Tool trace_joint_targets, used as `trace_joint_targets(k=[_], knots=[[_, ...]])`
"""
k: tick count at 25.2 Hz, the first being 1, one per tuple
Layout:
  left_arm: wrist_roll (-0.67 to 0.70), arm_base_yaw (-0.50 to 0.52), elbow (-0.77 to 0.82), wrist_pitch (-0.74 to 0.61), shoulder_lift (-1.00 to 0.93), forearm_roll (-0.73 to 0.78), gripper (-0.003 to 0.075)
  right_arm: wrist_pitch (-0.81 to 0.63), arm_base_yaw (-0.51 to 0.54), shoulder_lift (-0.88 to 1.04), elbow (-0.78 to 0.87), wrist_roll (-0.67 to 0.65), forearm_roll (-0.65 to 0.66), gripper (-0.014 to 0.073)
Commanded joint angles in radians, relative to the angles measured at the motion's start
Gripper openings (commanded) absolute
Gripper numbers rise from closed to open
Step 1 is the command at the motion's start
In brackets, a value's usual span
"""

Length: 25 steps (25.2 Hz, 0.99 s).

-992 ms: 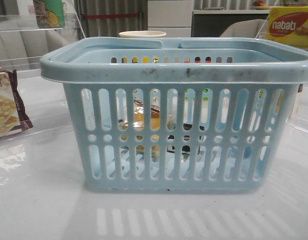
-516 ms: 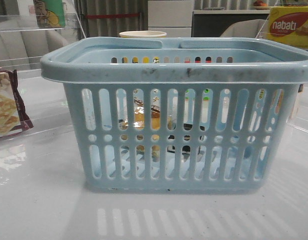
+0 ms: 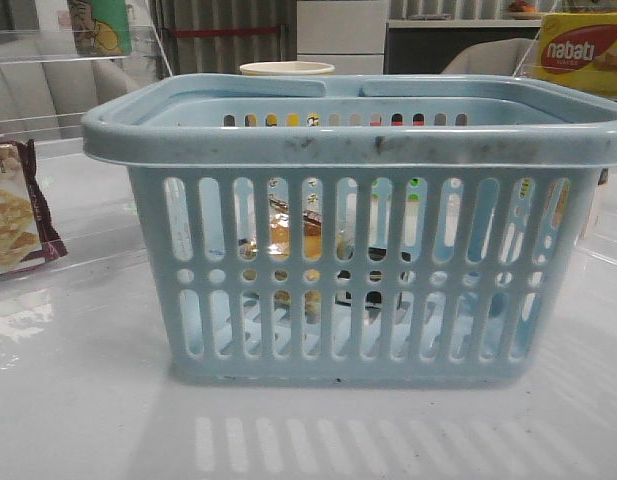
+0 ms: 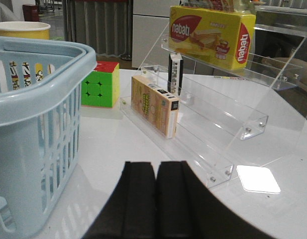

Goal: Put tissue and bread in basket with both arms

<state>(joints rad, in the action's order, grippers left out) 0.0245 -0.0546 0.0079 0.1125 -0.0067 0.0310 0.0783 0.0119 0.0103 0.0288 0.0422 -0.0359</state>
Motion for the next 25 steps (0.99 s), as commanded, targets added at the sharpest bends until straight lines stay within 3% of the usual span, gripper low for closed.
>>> trace_joint_targets(k=[1,25], knots=[[0.004,-0.004,-0.001,-0.08,-0.015,-0.008,0.0092,-0.111,0.006,0.018,0.001,0.021,-0.013,0.0055],[0.004,-0.004,-0.001,-0.08,-0.015,-0.008,0.0092,-0.126,0.006,0.018,0.001,-0.035,0.005,0.0055]])
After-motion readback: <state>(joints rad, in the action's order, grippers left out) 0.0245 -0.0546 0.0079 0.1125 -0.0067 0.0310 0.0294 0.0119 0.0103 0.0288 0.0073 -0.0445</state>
